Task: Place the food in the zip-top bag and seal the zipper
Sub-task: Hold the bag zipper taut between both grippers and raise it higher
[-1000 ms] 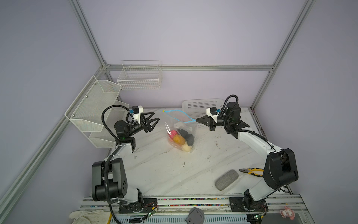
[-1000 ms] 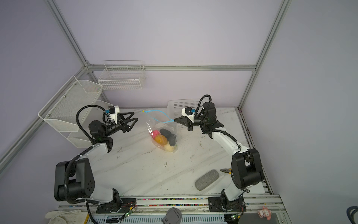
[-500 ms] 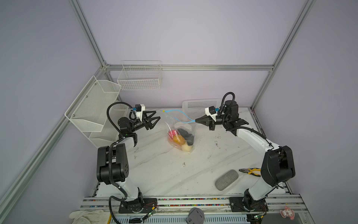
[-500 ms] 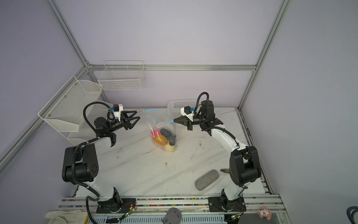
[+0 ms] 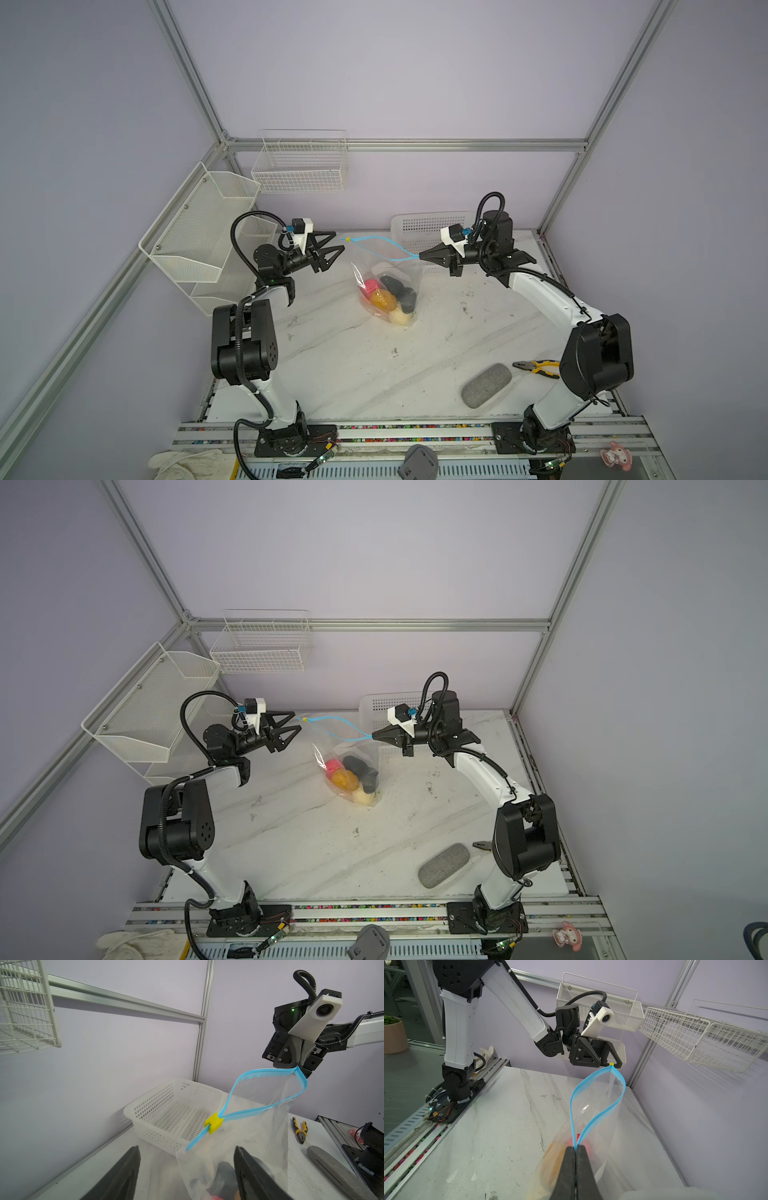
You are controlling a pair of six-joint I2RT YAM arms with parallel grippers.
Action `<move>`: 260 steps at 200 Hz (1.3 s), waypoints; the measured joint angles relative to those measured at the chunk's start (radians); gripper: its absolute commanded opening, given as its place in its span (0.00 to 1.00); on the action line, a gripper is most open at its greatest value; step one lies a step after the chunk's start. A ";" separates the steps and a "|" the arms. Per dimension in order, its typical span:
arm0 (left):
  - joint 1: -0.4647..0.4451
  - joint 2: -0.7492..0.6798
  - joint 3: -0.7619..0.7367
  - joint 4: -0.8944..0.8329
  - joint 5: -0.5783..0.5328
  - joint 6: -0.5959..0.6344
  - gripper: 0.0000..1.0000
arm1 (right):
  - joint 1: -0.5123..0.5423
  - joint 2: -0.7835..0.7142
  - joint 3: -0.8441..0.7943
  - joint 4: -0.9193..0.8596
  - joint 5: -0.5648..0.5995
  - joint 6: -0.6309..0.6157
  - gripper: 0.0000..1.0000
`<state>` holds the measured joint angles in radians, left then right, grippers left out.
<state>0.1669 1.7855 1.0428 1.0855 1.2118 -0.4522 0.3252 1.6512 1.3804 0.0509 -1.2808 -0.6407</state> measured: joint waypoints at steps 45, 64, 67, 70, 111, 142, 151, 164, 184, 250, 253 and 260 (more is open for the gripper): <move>-0.026 0.016 0.042 -0.001 0.021 -0.002 0.58 | 0.000 -0.003 0.000 -0.003 0.000 0.004 0.00; -0.034 0.018 0.044 0.004 0.036 -0.008 0.44 | 0.000 -0.003 0.000 -0.003 0.001 0.005 0.00; -0.035 0.018 0.044 0.004 0.037 -0.006 0.42 | 0.000 -0.003 0.000 -0.003 0.001 0.005 0.00; -0.036 0.018 0.044 0.007 0.040 -0.010 0.41 | 0.000 -0.003 0.000 -0.003 0.001 0.005 0.00; -0.037 0.018 0.044 0.015 0.060 -0.027 0.32 | 0.000 -0.003 0.000 -0.002 0.002 0.008 0.00; -0.037 0.018 0.044 0.018 0.068 -0.027 0.35 | 0.000 -0.003 0.000 -0.002 0.005 0.008 0.00; -0.037 0.018 0.044 0.018 0.068 -0.027 0.34 | -0.002 -0.003 0.000 -0.002 0.005 0.009 0.00; -0.037 0.018 0.044 0.022 0.068 -0.033 0.32 | -0.004 -0.003 0.001 -0.002 0.006 0.011 0.00; -0.037 0.018 0.044 0.029 0.070 -0.042 0.27 | -0.009 -0.003 0.002 -0.002 0.006 0.017 0.00; -0.036 0.018 0.044 0.034 0.080 -0.060 0.02 | -0.014 -0.003 0.002 -0.002 0.005 0.026 0.00; -0.036 0.018 0.044 0.033 0.080 -0.064 0.00 | -0.015 -0.003 0.002 -0.002 0.005 0.026 0.00; -0.036 0.018 0.044 0.034 0.082 -0.061 0.00 | -0.016 -0.003 0.002 -0.002 0.005 0.026 0.00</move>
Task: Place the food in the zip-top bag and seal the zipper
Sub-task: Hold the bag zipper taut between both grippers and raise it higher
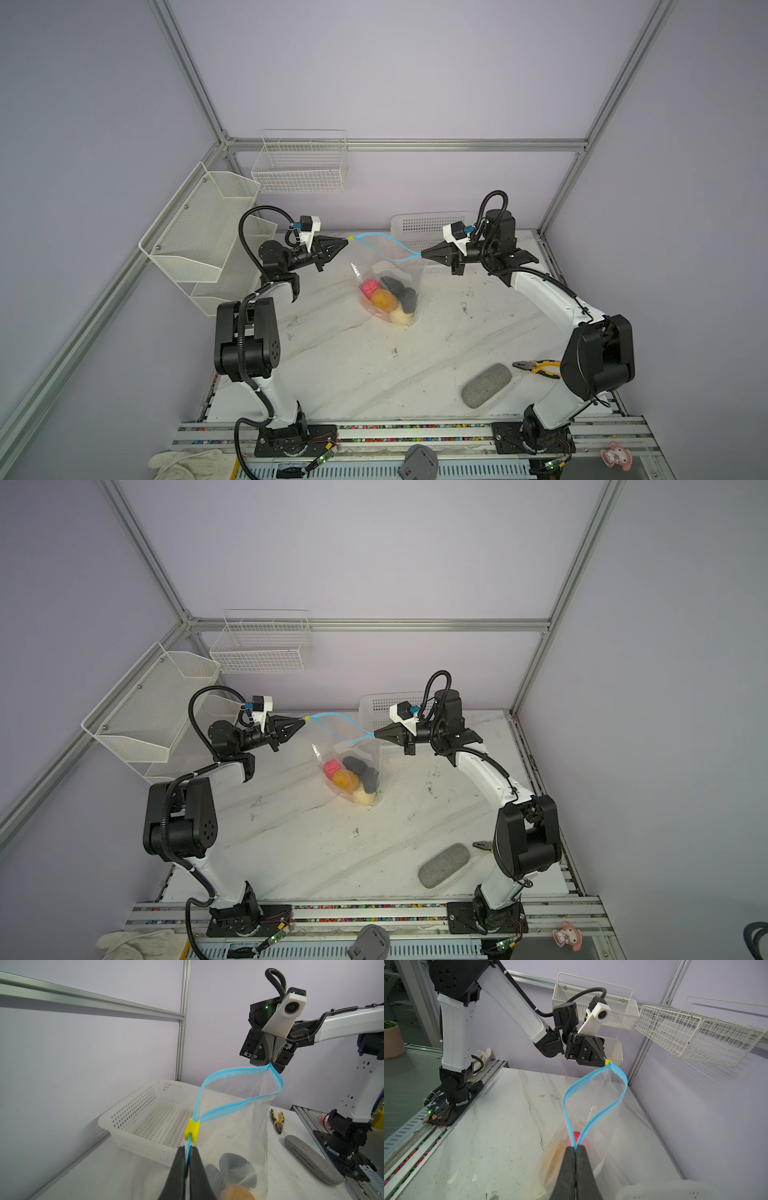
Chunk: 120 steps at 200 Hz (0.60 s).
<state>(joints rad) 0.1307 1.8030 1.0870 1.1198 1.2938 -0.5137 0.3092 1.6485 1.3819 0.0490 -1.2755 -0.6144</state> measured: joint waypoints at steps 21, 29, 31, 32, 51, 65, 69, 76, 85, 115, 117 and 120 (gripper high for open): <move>0.000 0.000 0.000 0.000 0.000 -0.004 0.00 | -0.002 0.000 0.000 0.000 0.003 0.001 0.00; 0.000 0.000 0.000 0.000 0.000 -0.007 0.00 | -0.002 0.000 0.000 0.000 0.004 0.003 0.00; 0.000 0.000 0.000 0.000 0.000 -0.008 0.00 | -0.002 0.000 0.000 0.000 0.005 0.003 0.00; 0.000 0.000 0.000 0.000 -0.001 -0.009 0.00 | -0.002 0.000 0.000 0.000 0.005 0.004 0.00; 0.000 -0.008 0.000 -0.012 -0.009 -0.016 0.00 | -0.003 0.000 0.000 0.001 0.015 0.010 0.00; 0.001 -0.032 -0.008 -0.029 -0.023 -0.022 0.00 | -0.008 0.000 0.000 0.002 0.032 0.015 0.00; 0.002 -0.043 -0.013 -0.036 -0.031 -0.025 0.00 | -0.009 -0.001 0.000 0.003 0.039 0.016 0.00; 0.003 -0.067 -0.025 -0.048 -0.042 -0.025 0.00 | -0.011 -0.002 0.000 0.003 0.051 0.021 0.00; 0.004 -0.110 -0.048 -0.079 -0.057 -0.022 0.00 | -0.014 -0.004 0.000 0.004 0.068 0.029 0.00; -0.011 -0.289 -0.132 -0.202 -0.169 0.025 0.00 | -0.017 -0.025 0.000 0.002 0.137 0.067 0.00; -0.013 -0.298 -0.136 -0.206 -0.175 0.026 0.00 | -0.017 -0.027 0.000 0.001 0.142 0.068 0.00; -0.018 -0.321 -0.148 -0.216 -0.187 0.032 0.00 | -0.017 -0.030 0.000 0.000 0.148 0.070 0.00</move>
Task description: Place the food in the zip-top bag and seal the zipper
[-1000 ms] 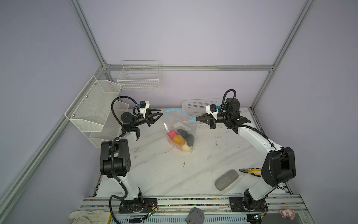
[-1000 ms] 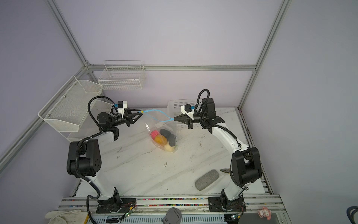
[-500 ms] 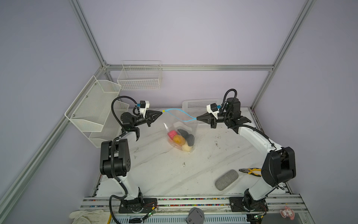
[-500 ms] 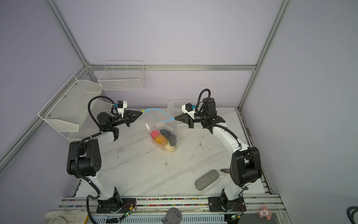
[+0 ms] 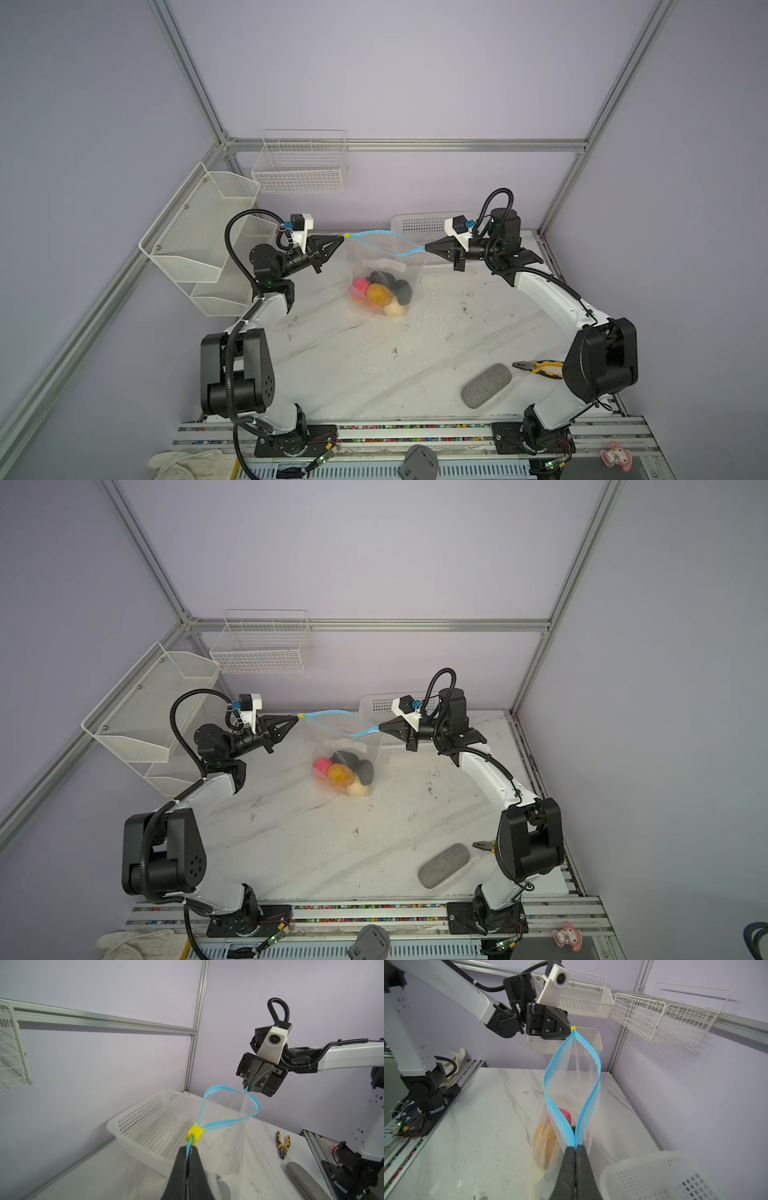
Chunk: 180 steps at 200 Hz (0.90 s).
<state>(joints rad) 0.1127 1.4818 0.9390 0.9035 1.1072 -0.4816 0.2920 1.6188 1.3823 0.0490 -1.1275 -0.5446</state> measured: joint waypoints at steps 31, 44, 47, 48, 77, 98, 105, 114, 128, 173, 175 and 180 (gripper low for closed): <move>-0.048 -0.164 -0.094 -0.076 -0.100 0.027 0.00 | 0.000 -0.027 0.020 -0.018 0.055 0.021 0.00; -0.058 -0.217 -0.125 -0.121 -0.138 0.042 0.00 | 0.000 -0.038 0.028 -0.021 0.072 0.031 0.00; -0.061 -0.233 -0.134 -0.135 -0.150 0.049 0.00 | 0.000 -0.041 0.029 -0.021 0.075 0.033 0.00; -0.061 -0.236 -0.136 -0.137 -0.154 0.050 0.00 | 0.000 -0.043 0.029 -0.022 0.076 0.034 0.00; -0.078 -0.346 -0.208 -0.245 -0.248 0.082 0.00 | 0.000 -0.076 0.029 -0.032 0.112 0.048 0.00; -0.087 -0.409 -0.254 -0.302 -0.308 0.100 0.00 | 0.000 -0.097 0.028 -0.034 0.132 0.058 0.00; -0.089 -0.422 -0.266 -0.314 -0.323 0.102 0.00 | 0.000 -0.103 0.027 -0.035 0.139 0.061 0.00; -0.095 -0.433 -0.276 -0.328 -0.340 0.105 0.00 | 0.000 -0.109 0.024 -0.035 0.143 0.063 0.00; -0.103 -0.444 -0.285 -0.350 -0.361 0.109 0.00 | 0.000 -0.117 0.013 -0.035 0.146 0.065 0.00; -0.127 -0.448 -0.285 -0.377 -0.396 0.113 0.00 | -0.002 -0.121 -0.047 -0.040 0.177 0.066 0.00; -0.129 -0.448 -0.285 -0.379 -0.397 0.113 0.00 | -0.002 -0.121 -0.050 -0.040 0.179 0.066 0.00; -0.132 -0.448 -0.285 -0.382 -0.398 0.115 0.00 | -0.003 -0.121 -0.058 -0.040 0.183 0.066 0.00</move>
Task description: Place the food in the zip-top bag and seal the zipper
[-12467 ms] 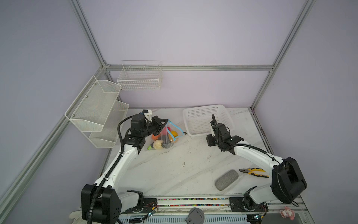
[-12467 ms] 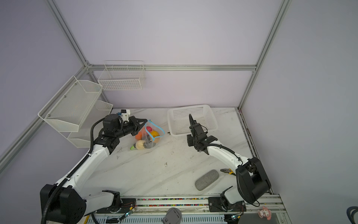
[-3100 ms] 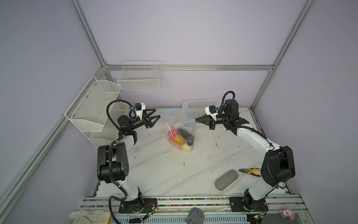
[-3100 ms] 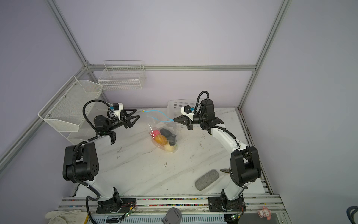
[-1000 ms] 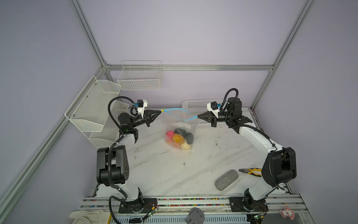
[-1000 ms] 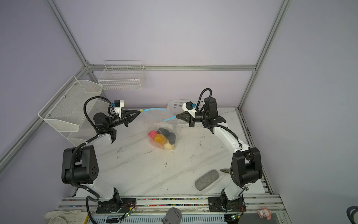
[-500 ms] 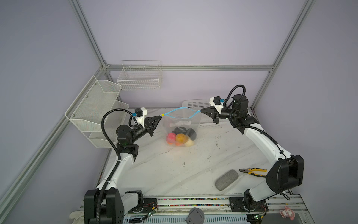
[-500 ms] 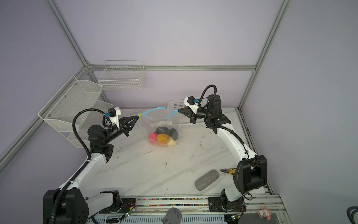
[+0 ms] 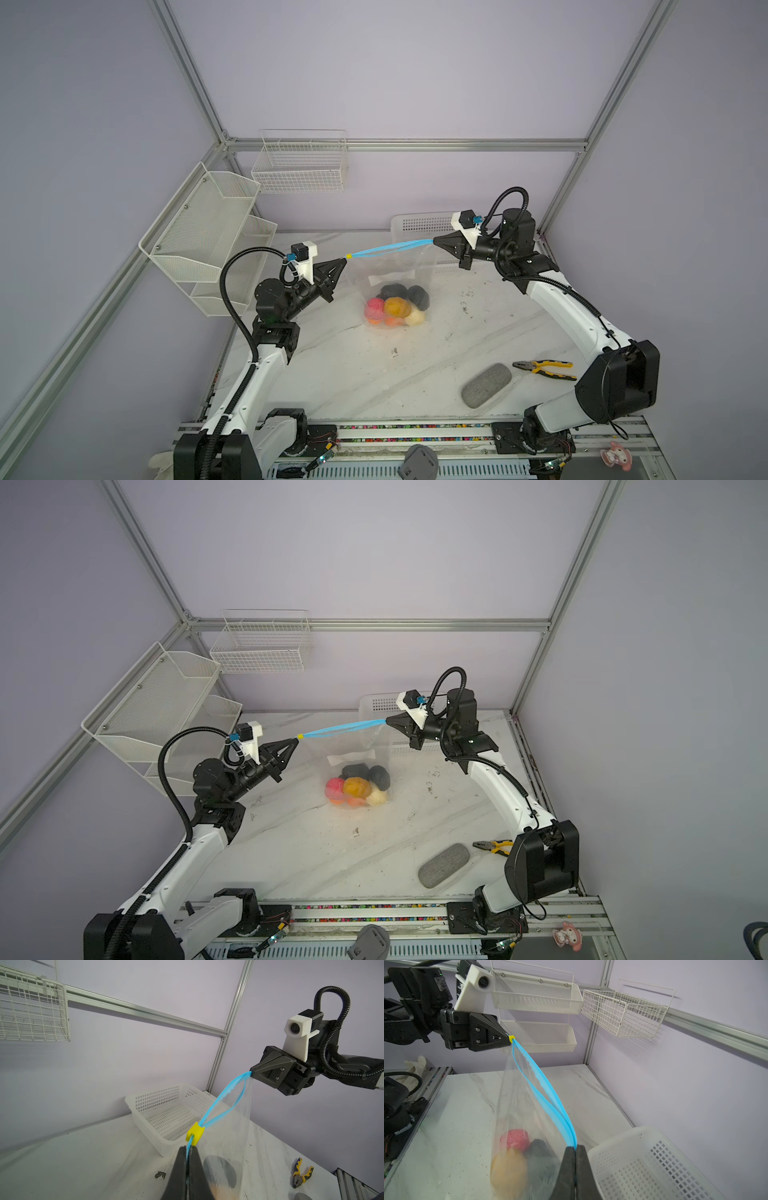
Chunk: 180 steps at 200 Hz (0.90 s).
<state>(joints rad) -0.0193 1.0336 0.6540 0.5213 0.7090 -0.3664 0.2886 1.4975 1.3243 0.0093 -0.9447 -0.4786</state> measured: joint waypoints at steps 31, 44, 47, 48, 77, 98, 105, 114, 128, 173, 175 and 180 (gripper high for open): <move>-0.016 0.000 0.000 -0.036 0.002 0.023 0.00 | -0.011 0.000 -0.029 -0.003 0.006 -0.002 0.00; -0.022 0.000 0.000 -0.044 0.003 0.038 0.00 | -0.014 0.000 -0.029 -0.007 0.004 -0.008 0.15; -0.023 0.000 0.000 -0.045 0.005 0.039 0.00 | -0.014 0.000 -0.029 -0.010 0.003 -0.009 0.19; -0.024 0.000 0.000 -0.045 0.005 0.039 0.00 | -0.014 0.000 -0.028 -0.011 0.003 -0.010 0.20; -0.043 0.000 0.000 -0.052 0.032 0.070 0.00 | -0.016 0.000 -0.003 -0.068 -0.026 -0.068 0.45; -0.059 0.000 0.002 -0.058 0.057 0.095 0.00 | -0.014 0.000 0.035 -0.111 -0.063 -0.120 0.53; -0.062 0.000 0.002 -0.060 0.065 0.102 0.00 | -0.011 0.000 0.047 -0.123 -0.071 -0.135 0.55; -0.066 0.000 0.002 -0.066 0.076 0.121 0.00 | 0.001 -0.001 0.060 -0.141 -0.077 -0.155 0.57; -0.069 0.000 0.002 -0.073 0.087 0.144 0.00 | 0.041 -0.002 0.087 -0.178 -0.080 -0.196 0.59; -0.069 -0.002 0.002 -0.091 0.117 0.196 0.00 | 0.262 0.042 0.265 -0.338 -0.056 -0.360 0.54; -0.069 -0.004 0.002 -0.093 0.118 0.200 0.00 | 0.273 0.049 0.278 -0.345 -0.055 -0.372 0.54; -0.069 -0.006 0.002 -0.094 0.120 0.204 0.00 | 0.293 0.063 0.307 -0.365 -0.052 -0.387 0.53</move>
<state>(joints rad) -0.0883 1.0279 0.6563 0.4271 0.8291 -0.1623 0.5812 1.5608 1.6314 -0.3561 -0.9966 -0.8654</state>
